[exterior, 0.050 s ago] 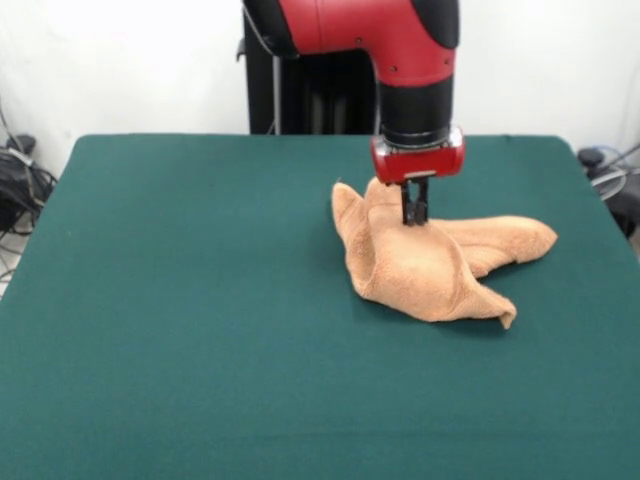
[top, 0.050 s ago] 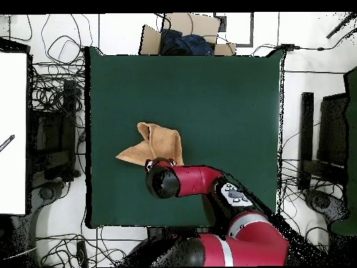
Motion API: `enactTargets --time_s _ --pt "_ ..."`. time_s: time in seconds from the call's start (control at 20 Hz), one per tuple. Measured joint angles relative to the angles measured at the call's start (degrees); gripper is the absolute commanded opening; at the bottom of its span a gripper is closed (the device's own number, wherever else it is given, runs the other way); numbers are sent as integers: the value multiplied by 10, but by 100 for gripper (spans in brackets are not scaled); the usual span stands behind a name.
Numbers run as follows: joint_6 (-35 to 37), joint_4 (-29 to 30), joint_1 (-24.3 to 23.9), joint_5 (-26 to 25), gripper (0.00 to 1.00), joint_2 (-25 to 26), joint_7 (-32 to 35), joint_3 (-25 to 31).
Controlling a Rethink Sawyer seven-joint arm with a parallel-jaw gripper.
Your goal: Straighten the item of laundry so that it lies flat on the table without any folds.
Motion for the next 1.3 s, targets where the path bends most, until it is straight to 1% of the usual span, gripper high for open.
enactTargets --time_s 0.35,0.4,0.6,0.9,1.3 --pt "-20 0 7 0 0 -3 0 0" --pt "-22 0 9 0 100 -5 0 0" --pt "-22 0 11 0 100 -10 0 0" --pt "-22 10 18 15 100 -28 0 0" --pt "-24 25 13 17 100 -26 0 -4"
